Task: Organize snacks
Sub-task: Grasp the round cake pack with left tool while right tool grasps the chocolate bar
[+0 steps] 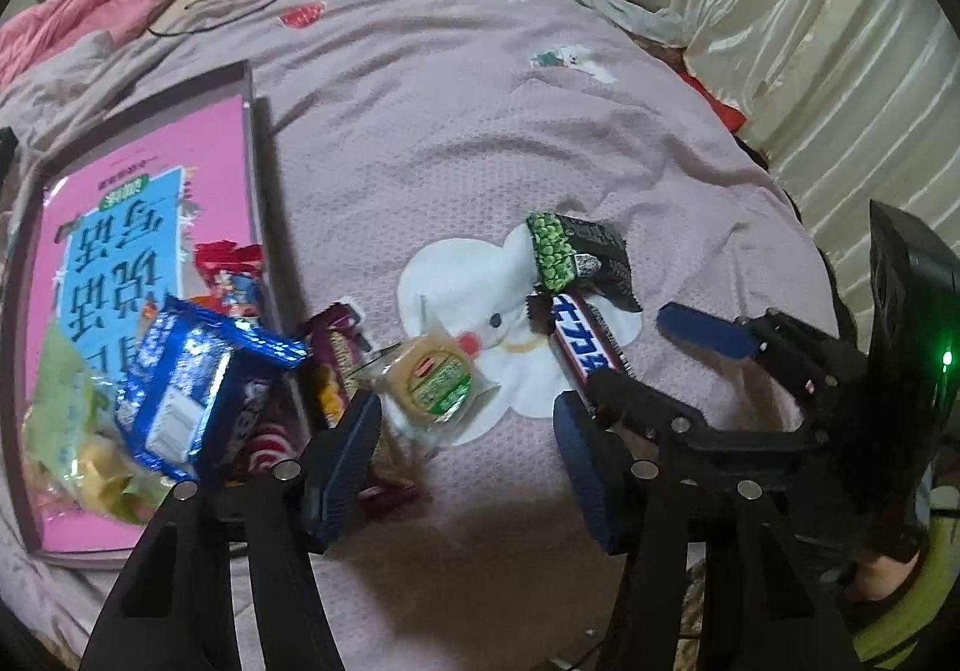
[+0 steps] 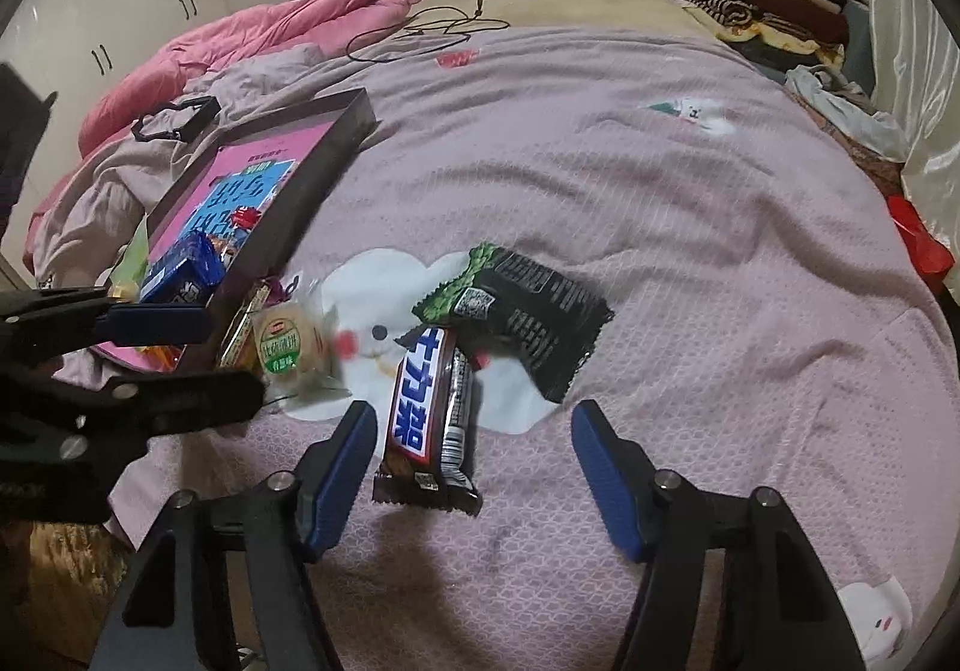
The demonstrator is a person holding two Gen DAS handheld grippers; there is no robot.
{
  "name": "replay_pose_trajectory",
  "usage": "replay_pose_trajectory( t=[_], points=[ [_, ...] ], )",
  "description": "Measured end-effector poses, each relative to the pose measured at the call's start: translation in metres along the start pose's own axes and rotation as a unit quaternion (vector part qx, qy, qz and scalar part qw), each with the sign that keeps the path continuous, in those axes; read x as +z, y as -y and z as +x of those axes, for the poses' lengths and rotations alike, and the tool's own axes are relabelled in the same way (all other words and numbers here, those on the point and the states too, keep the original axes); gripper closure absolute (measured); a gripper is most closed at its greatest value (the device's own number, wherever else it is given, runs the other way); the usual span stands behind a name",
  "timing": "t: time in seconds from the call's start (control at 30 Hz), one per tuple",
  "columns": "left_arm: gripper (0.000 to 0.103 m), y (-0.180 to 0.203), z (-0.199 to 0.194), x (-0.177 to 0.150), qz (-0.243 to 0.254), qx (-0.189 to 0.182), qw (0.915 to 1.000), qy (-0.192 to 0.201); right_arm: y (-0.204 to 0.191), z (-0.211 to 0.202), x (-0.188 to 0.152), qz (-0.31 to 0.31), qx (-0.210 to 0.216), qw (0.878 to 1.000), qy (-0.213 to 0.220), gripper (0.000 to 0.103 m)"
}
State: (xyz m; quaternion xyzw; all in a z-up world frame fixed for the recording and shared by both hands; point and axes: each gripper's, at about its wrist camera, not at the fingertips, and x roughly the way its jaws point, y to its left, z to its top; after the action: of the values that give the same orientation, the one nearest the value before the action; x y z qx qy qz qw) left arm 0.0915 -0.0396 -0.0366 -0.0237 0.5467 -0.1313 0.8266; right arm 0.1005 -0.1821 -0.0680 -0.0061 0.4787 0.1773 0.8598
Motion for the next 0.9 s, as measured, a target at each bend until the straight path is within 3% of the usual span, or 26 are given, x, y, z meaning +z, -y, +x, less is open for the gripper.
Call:
replay_pose_trajectory(
  t=[0.5, 0.9],
  points=[
    [0.042, -0.012, 0.025, 0.011, -0.062, -0.007, 0.9977, -0.028, -0.03, 0.023, -0.002, -0.077, -0.013, 0.997, 0.007, 0.064],
    [0.046, -0.016, 0.042, 0.017, -0.091, -0.005, 0.9953, -0.033, -0.028, 0.034, 0.001, -0.068, -0.013, 0.998, 0.006, 0.07]
  ],
)
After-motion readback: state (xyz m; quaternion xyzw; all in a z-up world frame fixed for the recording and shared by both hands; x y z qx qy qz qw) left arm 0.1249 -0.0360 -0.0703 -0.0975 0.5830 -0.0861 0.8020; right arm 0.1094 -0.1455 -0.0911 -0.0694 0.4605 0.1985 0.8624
